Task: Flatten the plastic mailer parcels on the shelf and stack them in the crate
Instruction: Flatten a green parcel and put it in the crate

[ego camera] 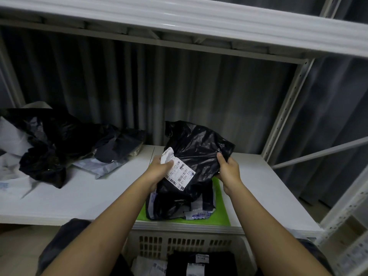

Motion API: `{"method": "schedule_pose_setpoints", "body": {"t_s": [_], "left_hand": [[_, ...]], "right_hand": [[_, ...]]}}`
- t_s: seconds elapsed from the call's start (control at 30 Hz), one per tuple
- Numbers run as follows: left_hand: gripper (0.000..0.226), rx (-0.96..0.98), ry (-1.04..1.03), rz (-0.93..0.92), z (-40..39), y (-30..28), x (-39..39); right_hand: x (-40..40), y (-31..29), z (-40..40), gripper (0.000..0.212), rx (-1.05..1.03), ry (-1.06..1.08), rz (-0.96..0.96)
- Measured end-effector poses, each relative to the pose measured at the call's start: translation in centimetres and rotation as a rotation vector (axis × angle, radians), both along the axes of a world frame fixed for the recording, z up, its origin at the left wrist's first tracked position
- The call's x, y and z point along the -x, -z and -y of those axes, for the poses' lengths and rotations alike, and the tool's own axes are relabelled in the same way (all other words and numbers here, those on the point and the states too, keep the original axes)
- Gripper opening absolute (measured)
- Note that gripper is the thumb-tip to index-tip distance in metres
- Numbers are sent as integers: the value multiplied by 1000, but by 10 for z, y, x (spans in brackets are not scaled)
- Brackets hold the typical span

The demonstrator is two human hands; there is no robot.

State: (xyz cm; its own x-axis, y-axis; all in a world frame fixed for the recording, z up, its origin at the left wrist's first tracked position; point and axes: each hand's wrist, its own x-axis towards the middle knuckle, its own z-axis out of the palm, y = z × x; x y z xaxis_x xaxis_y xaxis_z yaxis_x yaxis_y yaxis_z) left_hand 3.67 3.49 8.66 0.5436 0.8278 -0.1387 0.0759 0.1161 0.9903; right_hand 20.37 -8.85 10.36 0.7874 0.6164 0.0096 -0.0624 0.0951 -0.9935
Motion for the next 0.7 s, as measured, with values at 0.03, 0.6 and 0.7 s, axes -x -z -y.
{"method": "schedule_pose_setpoints", "body": {"t_s": [0.03,0.6,0.7], "left_hand": [[37,-11,-9,42,-4,0,0],[66,-538,86,-656,-7,42,0],[67,-570,143,-773,-1,69,-3]], "right_hand": [[-1,3,0,10,0,20,-16],[13,103,26,75,664,271,-41],[17,108,29,89,884,312,376]]}}
